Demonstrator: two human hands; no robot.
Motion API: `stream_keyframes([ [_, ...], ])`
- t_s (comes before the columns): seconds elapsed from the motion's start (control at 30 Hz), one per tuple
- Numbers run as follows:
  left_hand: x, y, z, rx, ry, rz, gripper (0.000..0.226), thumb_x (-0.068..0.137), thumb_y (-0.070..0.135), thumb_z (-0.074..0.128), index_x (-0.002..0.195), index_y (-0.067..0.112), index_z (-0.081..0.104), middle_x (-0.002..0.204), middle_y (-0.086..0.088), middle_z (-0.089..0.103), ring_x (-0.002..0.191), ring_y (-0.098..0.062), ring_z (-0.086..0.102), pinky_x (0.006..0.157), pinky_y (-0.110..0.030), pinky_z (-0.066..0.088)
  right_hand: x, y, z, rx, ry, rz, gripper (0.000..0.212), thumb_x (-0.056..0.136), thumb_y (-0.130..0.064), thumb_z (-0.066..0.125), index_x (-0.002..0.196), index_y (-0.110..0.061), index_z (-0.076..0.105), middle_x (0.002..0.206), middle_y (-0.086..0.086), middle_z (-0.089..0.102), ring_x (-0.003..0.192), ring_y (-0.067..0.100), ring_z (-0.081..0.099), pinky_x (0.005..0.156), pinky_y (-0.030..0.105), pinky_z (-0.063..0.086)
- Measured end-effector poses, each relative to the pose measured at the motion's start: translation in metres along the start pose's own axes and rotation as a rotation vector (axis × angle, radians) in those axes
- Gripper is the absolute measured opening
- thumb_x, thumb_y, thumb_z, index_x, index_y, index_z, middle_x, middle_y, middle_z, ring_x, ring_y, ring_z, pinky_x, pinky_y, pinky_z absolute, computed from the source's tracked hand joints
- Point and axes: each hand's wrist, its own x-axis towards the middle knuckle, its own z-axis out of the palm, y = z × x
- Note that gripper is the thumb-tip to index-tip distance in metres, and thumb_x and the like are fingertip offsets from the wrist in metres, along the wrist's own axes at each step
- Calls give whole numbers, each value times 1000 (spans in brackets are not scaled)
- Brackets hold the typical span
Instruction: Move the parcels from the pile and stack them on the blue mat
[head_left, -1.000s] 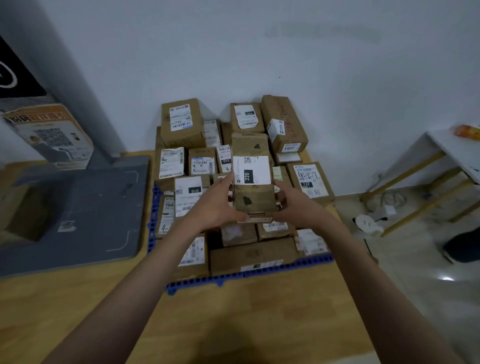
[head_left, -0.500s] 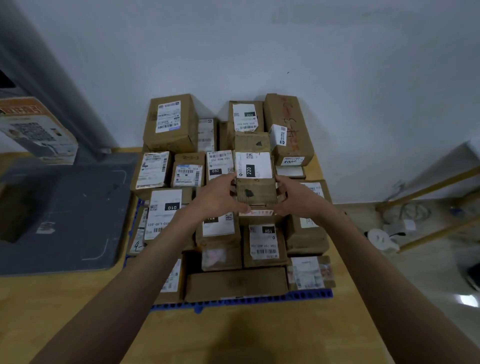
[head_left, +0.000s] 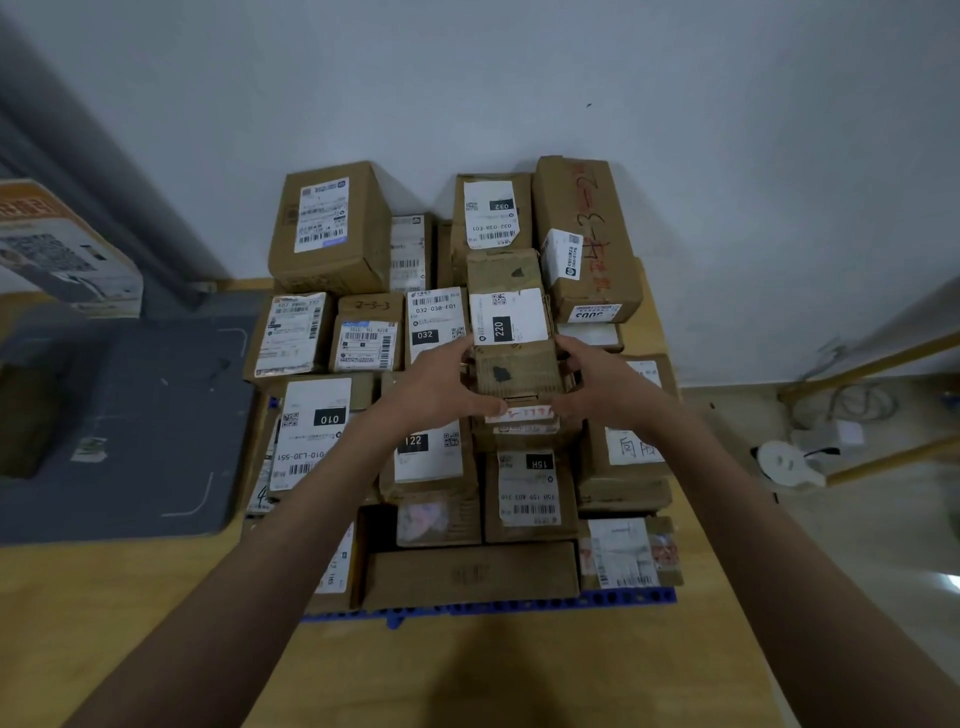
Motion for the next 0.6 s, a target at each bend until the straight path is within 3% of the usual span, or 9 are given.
stream_keyframes([
  [0.1, 0, -4, 6, -5, 50, 9, 99, 70, 34, 86, 151, 26, 29, 114, 18, 50, 105, -5, 49, 76, -14, 39, 0, 1, 1, 8, 24, -10, 69, 81, -9, 73, 141, -22, 41, 127, 1, 58, 114, 18, 56, 92, 39, 54],
  [0.2, 0, -6, 9, 14, 57, 10, 102, 72, 36, 84, 153, 25, 22, 128, 7, 56, 106, -6, 50, 70, -8, 35, -1, 2, 4, 8, 58, -25, 60, 83, -9, 70, 138, -20, 47, 124, 0, 61, 113, 18, 57, 93, 35, 52],
  [0.37, -5, 0, 6, 65, 15, -19, 107, 76, 37, 81, 156, 24, 10, 145, 1, 48, 117, -10, 49, 84, -16, 37, -6, 2, 4, -44, 30, 31, 46, 87, -20, 68, 130, -18, 54, 122, 1, 64, 111, 19, 59, 94, 37, 52],
  [0.47, -11, 6, 2, 103, 4, -29, 110, 78, 36, 79, 156, 21, 3, 150, -2, 42, 128, -18, 47, 89, -21, 38, -15, -1, 2, -28, 84, 32, 41, 87, -24, 68, 127, -21, 58, 108, -6, 66, 100, 13, 60, 68, 16, 45],
  [0.53, -18, 8, 0, 116, 16, -24, 109, 79, 36, 79, 156, 19, 3, 152, -3, 39, 130, -20, 47, 91, -23, 40, -24, -5, 1, -72, 117, 49, 41, 87, -34, 68, 125, -25, 58, 91, -13, 61, 87, 9, 58, 58, 16, 37],
  [0.6, -27, 10, -2, 145, 32, -11, 107, 79, 38, 78, 156, 21, 6, 152, -4, 39, 130, -20, 47, 94, -25, 42, -33, -8, 2, -148, 141, 58, 41, 84, -43, 68, 121, -27, 59, 82, -15, 57, 75, 4, 54, 56, 21, 39],
])
